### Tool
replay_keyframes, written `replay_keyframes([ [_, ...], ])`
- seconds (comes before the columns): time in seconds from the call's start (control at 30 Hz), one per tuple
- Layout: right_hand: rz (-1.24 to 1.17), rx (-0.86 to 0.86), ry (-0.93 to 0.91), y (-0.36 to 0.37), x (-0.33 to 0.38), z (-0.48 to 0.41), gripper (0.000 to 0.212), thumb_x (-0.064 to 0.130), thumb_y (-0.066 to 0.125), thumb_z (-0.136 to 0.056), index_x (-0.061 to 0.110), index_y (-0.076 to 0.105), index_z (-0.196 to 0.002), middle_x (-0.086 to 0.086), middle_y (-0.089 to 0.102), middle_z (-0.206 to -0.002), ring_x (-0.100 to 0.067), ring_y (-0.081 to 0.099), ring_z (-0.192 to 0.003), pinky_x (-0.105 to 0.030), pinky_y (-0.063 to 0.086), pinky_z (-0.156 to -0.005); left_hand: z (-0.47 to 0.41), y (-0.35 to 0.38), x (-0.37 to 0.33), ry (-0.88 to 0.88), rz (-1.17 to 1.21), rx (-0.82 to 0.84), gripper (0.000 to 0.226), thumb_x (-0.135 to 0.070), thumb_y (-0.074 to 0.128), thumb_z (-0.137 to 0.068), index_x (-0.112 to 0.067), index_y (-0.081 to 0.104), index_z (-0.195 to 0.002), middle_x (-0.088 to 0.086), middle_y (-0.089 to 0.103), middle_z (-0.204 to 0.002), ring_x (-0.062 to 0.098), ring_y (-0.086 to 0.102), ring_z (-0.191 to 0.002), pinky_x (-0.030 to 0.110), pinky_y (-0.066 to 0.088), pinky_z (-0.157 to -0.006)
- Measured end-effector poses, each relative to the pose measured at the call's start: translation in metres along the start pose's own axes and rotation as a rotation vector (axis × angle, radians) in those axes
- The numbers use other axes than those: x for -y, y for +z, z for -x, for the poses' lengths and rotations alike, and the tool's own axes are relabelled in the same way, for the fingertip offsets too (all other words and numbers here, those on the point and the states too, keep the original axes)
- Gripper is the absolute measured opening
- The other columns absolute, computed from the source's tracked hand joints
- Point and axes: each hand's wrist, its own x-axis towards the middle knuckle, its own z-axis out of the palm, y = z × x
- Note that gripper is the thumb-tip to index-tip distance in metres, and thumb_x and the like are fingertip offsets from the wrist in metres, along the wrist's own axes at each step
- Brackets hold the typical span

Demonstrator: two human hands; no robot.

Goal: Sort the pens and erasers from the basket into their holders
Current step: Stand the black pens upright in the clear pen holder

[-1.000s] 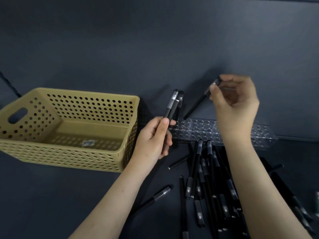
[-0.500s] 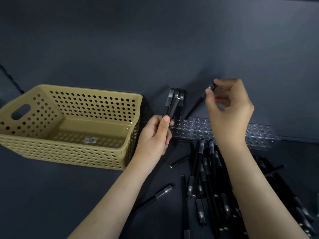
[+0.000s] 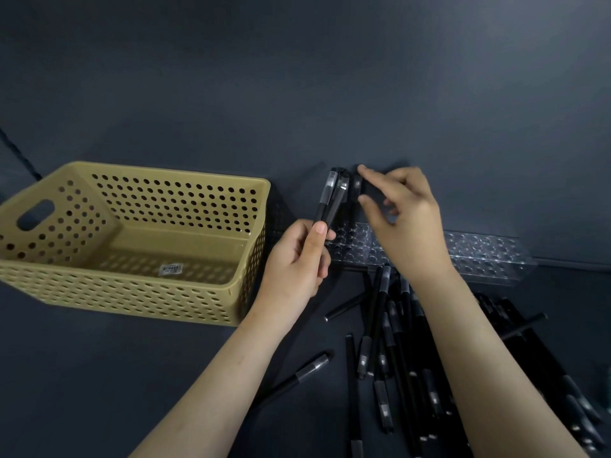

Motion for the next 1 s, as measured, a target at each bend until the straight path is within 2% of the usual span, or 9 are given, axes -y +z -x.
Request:
replay_keyframes([
  [0.1,-0.049,-0.026,0.026,-0.006,0.008,-0.002,0.033,0.014,0.065,-0.091,0.014,0.065,-0.123,-0.001,0.051,-0.097,-0.008,0.050,-0.075,-0.014,0.046,-0.071,0.001,0.000,-0.002,-0.002,0.014,-0.001,0.026,-0.034,0.043,-0.100,-0.015,0.058,-0.089,0.002,0.044,-0.055,0.010,0.028,-0.041,0.020,0.020,-0.039],
  [0.2,-0.210,0.035,0.179,-0.017,0.022,-0.008,0.024,0.018,0.063,-0.093,0.018,0.069,-0.116,0.005,0.058,-0.091,-0.001,0.053,-0.073,-0.009,0.041,-0.070,0.002,0.001,-0.005,-0.021,0.061,0.010,0.024,-0.022,0.041,-0.102,-0.012,0.058,-0.089,0.004,0.045,-0.055,0.009,0.028,-0.040,0.020,0.019,-0.039],
  [0.3,-0.497,0.164,0.358,-0.024,0.035,-0.012,0.015,0.021,0.062,-0.094,0.025,0.069,-0.107,0.015,0.066,-0.085,0.004,0.059,-0.075,-0.013,0.046,-0.070,0.005,0.003,-0.009,-0.023,0.075,0.073,0.025,-0.011,0.038,-0.102,-0.011,0.059,-0.088,0.004,0.046,-0.055,0.009,0.029,-0.040,0.021,0.018,-0.039],
  [0.43,-0.701,0.237,0.577,-0.027,0.038,-0.015,0.009,0.023,0.068,-0.087,0.019,0.071,-0.094,0.009,0.070,-0.084,-0.006,0.061,-0.072,-0.022,0.049,-0.062,0.010,0.004,-0.009,-0.003,0.046,0.139,0.024,-0.012,0.041,-0.101,-0.015,0.061,-0.089,0.004,0.049,-0.057,0.011,0.031,-0.043,0.023,0.020,-0.041],
  [0.5,-0.798,0.275,0.669,-0.030,0.035,-0.017,0.018,0.030,0.073,-0.076,0.018,0.070,-0.089,0.007,0.069,-0.079,-0.008,0.060,-0.068,-0.023,0.047,-0.060,0.010,0.003,-0.009,0.018,0.015,0.150,0.022,-0.014,0.043,-0.101,-0.016,0.063,-0.091,0.004,0.051,-0.059,0.011,0.034,-0.044,0.022,0.023,-0.041],
  [0.6,-0.833,0.302,0.703,-0.032,0.034,-0.017,0.016,0.024,0.074,-0.074,0.016,0.067,-0.086,0.005,0.067,-0.073,-0.008,0.059,-0.064,-0.021,0.046,-0.060,0.009,0.001,-0.006,0.067,-0.106,0.149,0.019,-0.018,0.046,-0.100,-0.019,0.064,-0.096,0.001,0.057,-0.061,0.012,0.040,-0.046,0.019,0.032,-0.042],
  [0.67,-0.830,0.201,0.702,-0.032,0.035,-0.019,0.006,0.012,0.071,-0.082,0.015,0.066,-0.082,0.002,0.066,-0.073,-0.009,0.058,-0.064,-0.021,0.047,-0.059,0.009,0.001,-0.003,0.088,-0.192,0.148,0.016,-0.022,0.049,-0.099,-0.022,0.065,-0.098,-0.003,0.060,-0.062,0.012,0.043,-0.047,0.022,0.035,-0.045],
  [0.83,-0.783,-0.315,0.663,-0.047,0.018,-0.027,0.008,0.002,0.062,-0.090,0.009,0.066,-0.089,-0.003,0.066,-0.079,-0.012,0.062,-0.066,-0.025,0.053,-0.068,0.006,0.002,0.005,0.084,-0.327,0.053,0.014,-0.023,0.051,-0.097,-0.026,0.065,-0.096,-0.007,0.063,-0.062,-0.003,0.049,-0.049,0.021,0.037,-0.055],
  [1.0,-0.403,-0.449,0.409,-0.055,0.007,-0.020,0.015,0.010,0.060,-0.092,0.012,0.058,-0.107,0.004,0.064,-0.089,-0.007,0.064,-0.081,-0.025,0.054,-0.079,0.002,0.002,0.009,0.042,-0.302,-0.031,0.015,-0.020,0.050,-0.097,-0.025,0.064,-0.101,-0.007,0.065,-0.069,0.006,0.052,-0.050,0.018,0.039,-0.046],
])
